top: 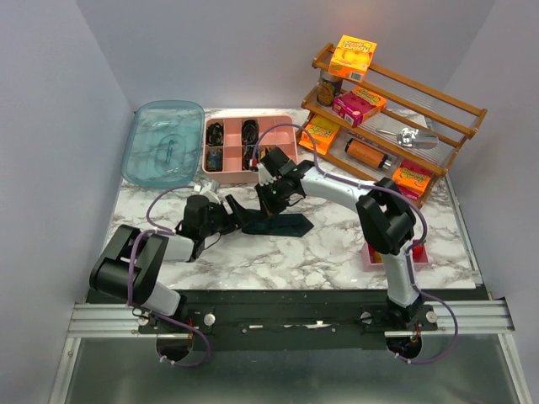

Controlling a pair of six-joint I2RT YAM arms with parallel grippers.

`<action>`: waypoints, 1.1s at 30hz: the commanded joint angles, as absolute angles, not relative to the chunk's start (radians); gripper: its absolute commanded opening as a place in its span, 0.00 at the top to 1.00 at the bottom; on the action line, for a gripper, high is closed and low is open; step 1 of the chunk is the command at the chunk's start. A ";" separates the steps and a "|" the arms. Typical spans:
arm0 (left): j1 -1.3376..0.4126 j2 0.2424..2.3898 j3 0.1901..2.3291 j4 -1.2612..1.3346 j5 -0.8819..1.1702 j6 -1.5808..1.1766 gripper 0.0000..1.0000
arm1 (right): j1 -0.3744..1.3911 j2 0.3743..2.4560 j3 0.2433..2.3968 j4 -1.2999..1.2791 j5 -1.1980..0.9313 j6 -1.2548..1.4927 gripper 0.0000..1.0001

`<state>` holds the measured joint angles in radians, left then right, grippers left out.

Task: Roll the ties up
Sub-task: Roll the tie at the center of the board.

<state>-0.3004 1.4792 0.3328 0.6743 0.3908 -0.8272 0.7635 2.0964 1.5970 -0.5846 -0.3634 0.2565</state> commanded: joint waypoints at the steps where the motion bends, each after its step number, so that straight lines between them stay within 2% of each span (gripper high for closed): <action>1: -0.295 1.514 0.313 0.735 0.423 -0.831 0.19 | 0.759 2.138 1.614 -0.584 -0.330 0.241 0.99; 5: -0.295 1.539 0.324 0.761 0.436 -0.831 0.24 | 0.755 2.141 1.608 -0.575 -0.347 0.244 0.99; 11: -0.295 1.585 0.331 0.819 0.466 -0.844 0.41 | 0.739 2.140 1.621 -0.572 -0.380 0.247 0.99; 12: -0.295 1.583 0.334 0.819 0.469 -0.844 0.47 | 0.736 2.140 1.624 -0.574 -0.387 0.247 0.99; 16: -0.295 1.556 0.353 0.778 0.460 -0.827 0.55 | 0.735 2.137 1.634 -0.574 -0.410 0.242 0.99; 24: -0.298 1.436 0.436 0.419 0.376 -0.701 0.58 | 0.735 2.134 1.669 -0.577 -0.442 0.244 0.98; 33: -0.340 1.373 0.612 -0.006 0.166 -0.554 0.58 | 0.755 2.200 1.718 -0.574 -0.476 0.265 0.98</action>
